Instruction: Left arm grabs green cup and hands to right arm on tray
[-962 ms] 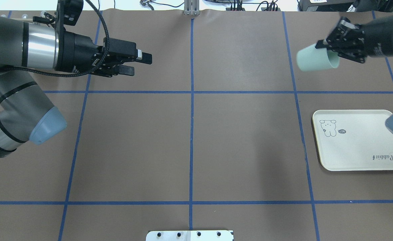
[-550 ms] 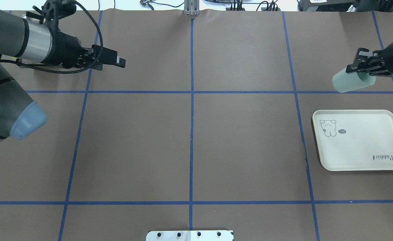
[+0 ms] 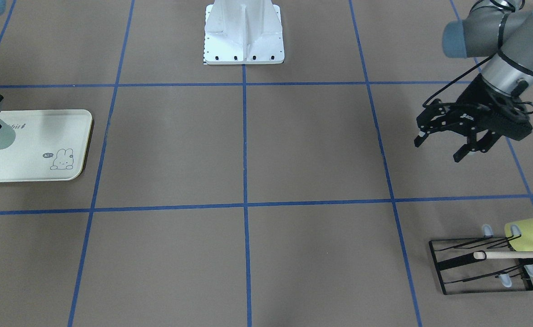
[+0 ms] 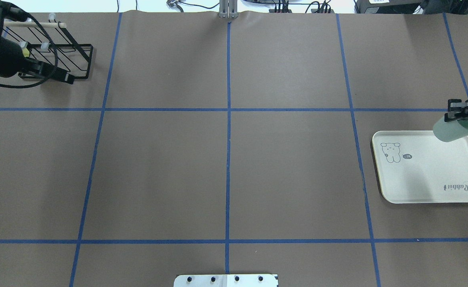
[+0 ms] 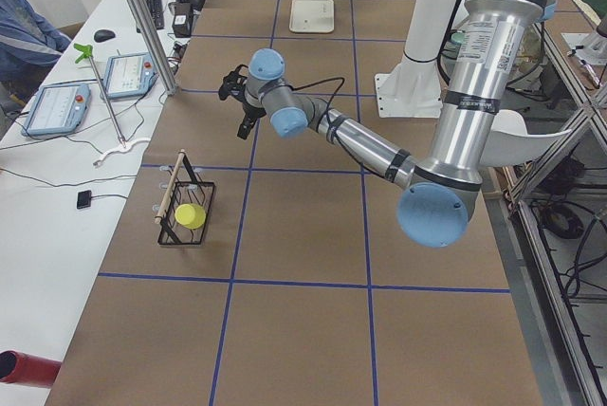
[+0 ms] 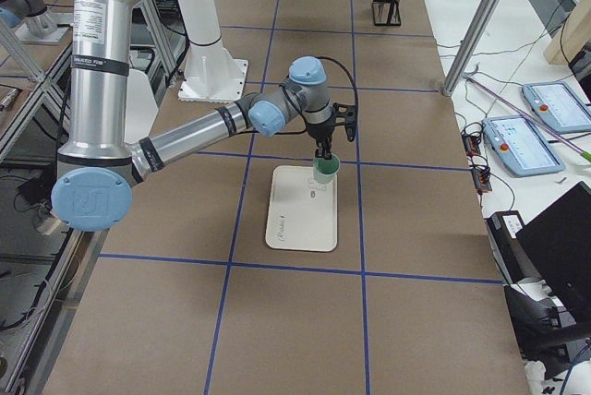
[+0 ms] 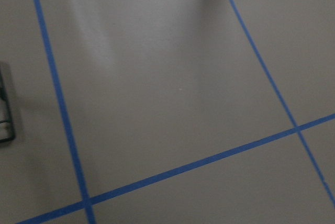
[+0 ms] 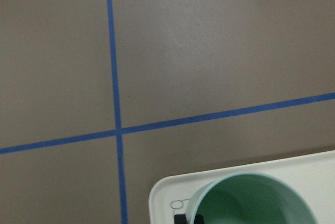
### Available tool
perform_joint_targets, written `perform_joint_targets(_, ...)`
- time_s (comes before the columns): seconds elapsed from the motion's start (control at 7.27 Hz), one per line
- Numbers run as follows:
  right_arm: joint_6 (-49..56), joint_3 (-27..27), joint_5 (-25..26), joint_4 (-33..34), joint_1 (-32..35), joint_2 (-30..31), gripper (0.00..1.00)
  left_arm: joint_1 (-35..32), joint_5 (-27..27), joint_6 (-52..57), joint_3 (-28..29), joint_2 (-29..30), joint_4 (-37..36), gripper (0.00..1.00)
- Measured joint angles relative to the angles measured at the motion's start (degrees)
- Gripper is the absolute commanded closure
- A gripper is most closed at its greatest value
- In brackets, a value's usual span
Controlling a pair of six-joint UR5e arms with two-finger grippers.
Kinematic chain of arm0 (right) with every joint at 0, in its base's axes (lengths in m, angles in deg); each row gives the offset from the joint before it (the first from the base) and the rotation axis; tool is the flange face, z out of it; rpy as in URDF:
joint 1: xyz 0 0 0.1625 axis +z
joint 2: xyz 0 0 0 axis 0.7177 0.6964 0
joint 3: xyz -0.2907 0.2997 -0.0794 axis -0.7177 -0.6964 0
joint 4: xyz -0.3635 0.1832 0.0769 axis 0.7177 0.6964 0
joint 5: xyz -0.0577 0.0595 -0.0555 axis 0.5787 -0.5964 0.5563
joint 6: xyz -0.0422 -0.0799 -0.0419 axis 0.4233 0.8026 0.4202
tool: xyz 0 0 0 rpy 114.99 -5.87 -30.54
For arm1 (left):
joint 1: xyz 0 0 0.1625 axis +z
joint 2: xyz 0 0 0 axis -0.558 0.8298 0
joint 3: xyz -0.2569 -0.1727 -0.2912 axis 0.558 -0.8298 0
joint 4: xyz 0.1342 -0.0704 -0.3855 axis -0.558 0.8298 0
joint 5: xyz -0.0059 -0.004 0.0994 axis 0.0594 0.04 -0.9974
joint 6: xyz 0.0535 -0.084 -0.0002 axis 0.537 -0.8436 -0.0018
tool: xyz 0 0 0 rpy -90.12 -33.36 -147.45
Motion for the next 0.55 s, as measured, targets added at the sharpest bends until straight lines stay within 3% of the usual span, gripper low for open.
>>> perform_joint_targets(0.28, 1.1, 0.2, 1.7, -0.1, -2.8, 2.3, 1.0, -7.0, 0.0, 18.0, -0.5, -2.2, -12.0, 0.0)
perform_joint_targets(0.55, -0.1, 0.1, 5.4, -0.3, -6.6, 2.7, 1.0, -14.9, 1.2, 32.3, -0.3, -5.2, -18.3, 0.0)
